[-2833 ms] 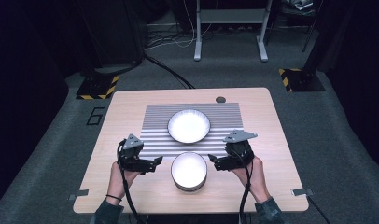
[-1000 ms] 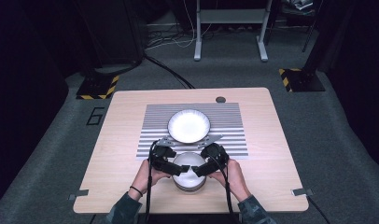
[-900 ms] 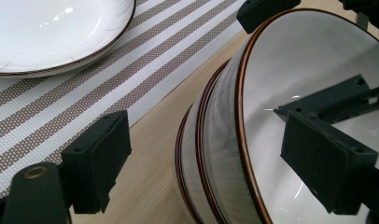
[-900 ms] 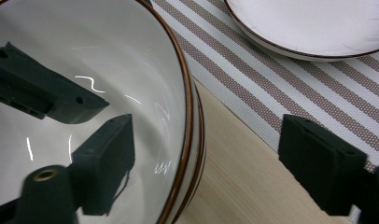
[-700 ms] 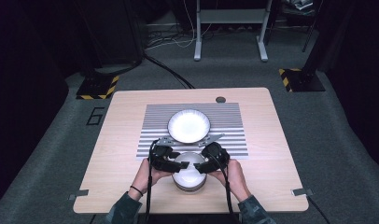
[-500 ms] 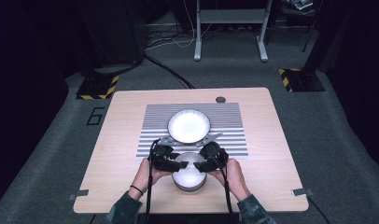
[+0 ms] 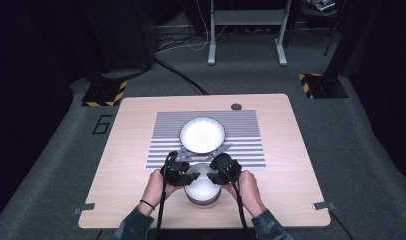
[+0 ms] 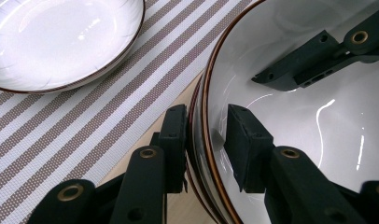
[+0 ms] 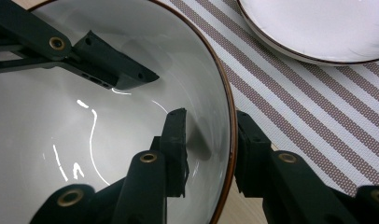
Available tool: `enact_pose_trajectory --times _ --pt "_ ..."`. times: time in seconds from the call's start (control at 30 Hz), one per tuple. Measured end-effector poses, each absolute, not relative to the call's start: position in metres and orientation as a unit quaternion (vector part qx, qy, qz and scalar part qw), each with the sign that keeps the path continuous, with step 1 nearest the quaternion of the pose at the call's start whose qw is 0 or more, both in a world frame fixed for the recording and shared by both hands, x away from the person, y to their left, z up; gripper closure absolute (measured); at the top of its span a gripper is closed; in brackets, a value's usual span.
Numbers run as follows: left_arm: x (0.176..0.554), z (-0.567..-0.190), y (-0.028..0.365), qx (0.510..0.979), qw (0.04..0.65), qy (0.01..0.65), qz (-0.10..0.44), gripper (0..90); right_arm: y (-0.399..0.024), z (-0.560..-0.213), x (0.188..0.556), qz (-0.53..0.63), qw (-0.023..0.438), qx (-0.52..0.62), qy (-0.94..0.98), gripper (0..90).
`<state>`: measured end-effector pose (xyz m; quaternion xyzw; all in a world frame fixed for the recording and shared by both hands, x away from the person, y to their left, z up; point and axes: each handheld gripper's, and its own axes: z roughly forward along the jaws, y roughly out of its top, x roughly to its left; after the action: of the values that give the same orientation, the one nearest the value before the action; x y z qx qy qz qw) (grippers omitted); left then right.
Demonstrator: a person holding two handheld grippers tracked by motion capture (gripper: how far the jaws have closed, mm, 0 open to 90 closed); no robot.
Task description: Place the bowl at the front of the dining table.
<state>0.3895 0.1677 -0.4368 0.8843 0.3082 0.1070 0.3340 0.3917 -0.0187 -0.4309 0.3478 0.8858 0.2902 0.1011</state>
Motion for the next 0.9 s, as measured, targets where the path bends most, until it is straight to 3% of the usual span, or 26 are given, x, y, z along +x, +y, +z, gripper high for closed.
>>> enact_pose_trajectory --times 0.37,0.9 --pt "0.382 -0.435 0.170 0.866 0.367 0.307 0.146 77.2 -0.018 -0.430 0.383 0.306 0.139 0.351 0.874 73.6" --pt "0.368 -0.434 0.164 0.858 0.367 0.286 0.219 79.2 -0.014 -0.424 0.381 0.300 0.168 0.346 0.873 75.9"
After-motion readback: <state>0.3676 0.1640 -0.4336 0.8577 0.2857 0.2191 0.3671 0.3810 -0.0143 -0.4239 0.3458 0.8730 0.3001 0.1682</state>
